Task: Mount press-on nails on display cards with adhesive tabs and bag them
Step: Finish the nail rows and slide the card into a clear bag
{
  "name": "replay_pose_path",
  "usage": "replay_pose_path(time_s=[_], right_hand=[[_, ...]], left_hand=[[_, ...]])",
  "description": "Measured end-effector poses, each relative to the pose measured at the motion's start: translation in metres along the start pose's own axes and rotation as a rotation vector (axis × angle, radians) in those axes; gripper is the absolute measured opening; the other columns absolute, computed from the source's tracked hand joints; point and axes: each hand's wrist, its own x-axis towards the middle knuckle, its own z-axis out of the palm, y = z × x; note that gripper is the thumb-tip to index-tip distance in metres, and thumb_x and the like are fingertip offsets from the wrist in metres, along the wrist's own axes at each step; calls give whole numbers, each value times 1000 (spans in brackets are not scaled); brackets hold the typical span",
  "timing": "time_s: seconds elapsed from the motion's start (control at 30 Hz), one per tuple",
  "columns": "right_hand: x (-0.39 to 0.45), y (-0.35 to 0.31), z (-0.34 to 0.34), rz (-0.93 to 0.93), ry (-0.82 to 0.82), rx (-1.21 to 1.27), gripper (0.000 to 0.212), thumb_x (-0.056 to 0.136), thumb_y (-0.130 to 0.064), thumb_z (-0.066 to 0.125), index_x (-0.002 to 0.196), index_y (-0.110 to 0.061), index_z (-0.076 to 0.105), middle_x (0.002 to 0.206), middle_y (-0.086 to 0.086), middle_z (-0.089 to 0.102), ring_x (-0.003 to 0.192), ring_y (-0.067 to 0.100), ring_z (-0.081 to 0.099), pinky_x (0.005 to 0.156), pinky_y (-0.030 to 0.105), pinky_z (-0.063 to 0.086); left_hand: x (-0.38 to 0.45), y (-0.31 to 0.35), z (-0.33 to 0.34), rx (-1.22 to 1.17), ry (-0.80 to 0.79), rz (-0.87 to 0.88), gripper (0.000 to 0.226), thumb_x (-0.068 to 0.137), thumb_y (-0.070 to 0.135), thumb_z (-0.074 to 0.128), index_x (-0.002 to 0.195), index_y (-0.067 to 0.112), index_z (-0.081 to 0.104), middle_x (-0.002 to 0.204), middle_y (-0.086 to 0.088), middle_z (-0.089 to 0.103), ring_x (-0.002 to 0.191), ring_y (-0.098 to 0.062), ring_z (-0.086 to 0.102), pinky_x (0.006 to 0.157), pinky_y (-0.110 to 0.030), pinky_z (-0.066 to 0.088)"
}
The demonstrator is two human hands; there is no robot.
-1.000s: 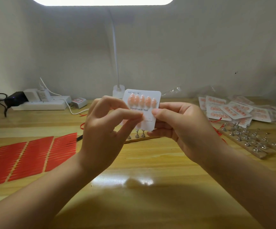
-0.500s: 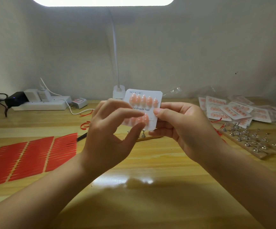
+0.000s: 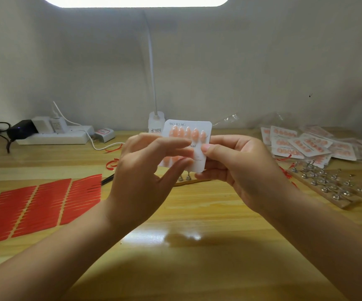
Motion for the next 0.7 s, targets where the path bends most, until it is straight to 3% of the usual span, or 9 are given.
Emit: replay_pose_path(time_s=[0.2,0.3,0.37,0.43,0.53,0.6,0.7], right_hand=[[1,-2,-2,9,-10,12,17,93,0,54,97,-1,71,85,17,74,75,28,72,57,25,55],[3,-1,-4,17,10,14,17,94,-1,54,98,-3,71,84,14,74,72,24,71,57,25,55],[6,0,-5,21,36,26,18,94,-1,53,94,-5,70,80,11,73,66,19,69,53,25,55],[7,1,-6,23,52,33,18,94,-1,53,93,-7,70,80,11,73,63,17,67,52,25,54],[8,3,-9,23,33,49,19,94,0,52,94,-6,70,84,14,73,68,20,68,53,25,55],[10,4,-10,46,2,81,19,93,3,51,94,-4,69,86,16,73,70,22,69,55,25,55],[12,8,-12,101,-58,98,15,91,2,54,101,2,65,97,24,71,79,29,70,61,26,57]], left_hand=[[3,2,-2,48,18,5,21,83,27,72,104,21,69,91,15,64,87,-20,64,77,-56,50],[3,5,0,-42,-3,-35,28,88,22,63,115,14,60,103,9,64,97,-23,64,80,-55,51],[2,6,1,-93,12,-145,33,91,18,60,122,9,56,116,1,63,109,-22,60,90,-47,50],[4,6,0,-171,48,-381,41,90,21,62,128,16,47,125,4,57,113,-11,57,95,-31,49],[8,7,-1,-520,24,-743,47,91,16,66,130,26,43,113,0,67,101,-7,65,86,-23,53],[9,5,-1,-627,25,-814,49,89,6,65,129,26,45,98,-6,72,94,-14,70,79,-26,57],[9,5,-2,-657,34,-789,50,86,3,67,125,27,48,92,-7,72,90,-19,71,74,-27,57]])
